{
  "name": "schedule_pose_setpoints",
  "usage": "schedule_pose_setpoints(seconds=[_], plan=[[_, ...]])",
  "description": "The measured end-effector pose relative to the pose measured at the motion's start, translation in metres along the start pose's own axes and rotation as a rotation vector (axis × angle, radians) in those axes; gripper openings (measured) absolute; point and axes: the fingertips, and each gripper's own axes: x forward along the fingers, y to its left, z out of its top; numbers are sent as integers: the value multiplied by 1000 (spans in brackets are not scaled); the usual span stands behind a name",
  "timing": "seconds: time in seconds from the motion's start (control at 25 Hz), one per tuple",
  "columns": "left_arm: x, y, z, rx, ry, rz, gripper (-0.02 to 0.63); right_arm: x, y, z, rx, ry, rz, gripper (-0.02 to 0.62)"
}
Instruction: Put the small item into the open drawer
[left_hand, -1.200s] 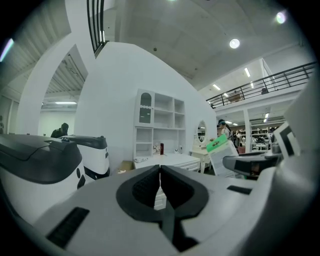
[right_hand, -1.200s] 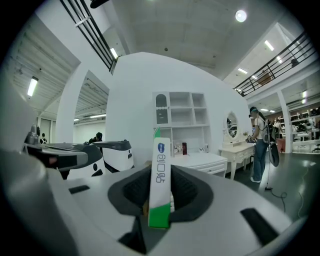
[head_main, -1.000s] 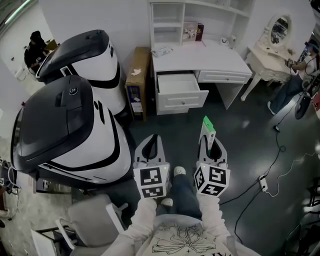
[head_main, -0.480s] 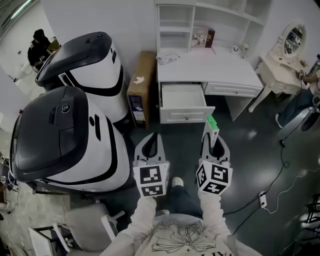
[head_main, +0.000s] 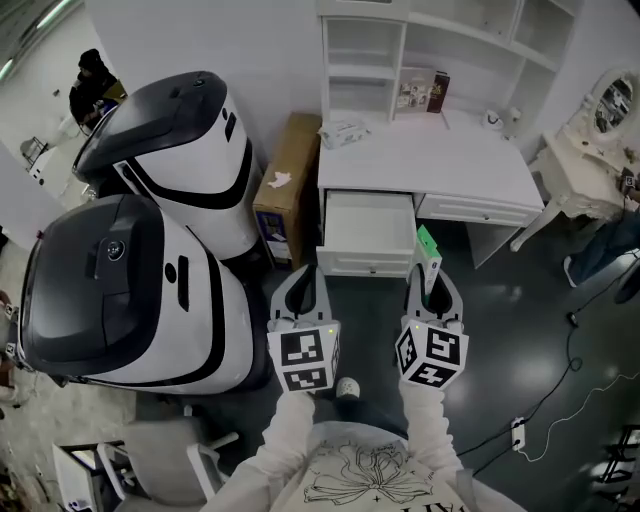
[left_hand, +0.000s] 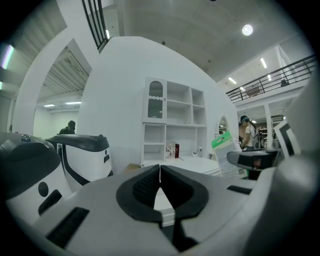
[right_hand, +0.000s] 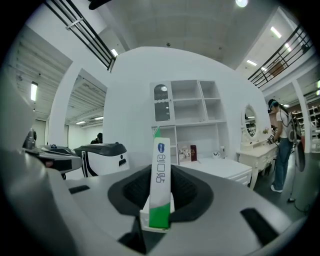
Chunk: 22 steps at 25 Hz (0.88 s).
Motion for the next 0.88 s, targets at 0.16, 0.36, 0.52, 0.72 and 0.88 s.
schedule_pose_setpoints(seconds=[0.16, 0.36, 0.52, 0.72, 0.88], plan=[[25, -3, -1, -11, 13, 10, 8, 25, -8, -1, 0, 14, 20, 91], [50, -2, 0, -16, 33, 29, 8, 51, -16, -4, 5, 36, 36, 91], [74, 1, -1, -18, 41, 27, 8, 74, -21, -8, 12, 47, 36, 91], [114, 9, 4, -15, 39, 15, 8, 112, -25, -5, 12, 48, 28, 91], [154, 16, 11, -18, 33, -2, 8, 149, -30, 0, 5, 47, 16, 91]])
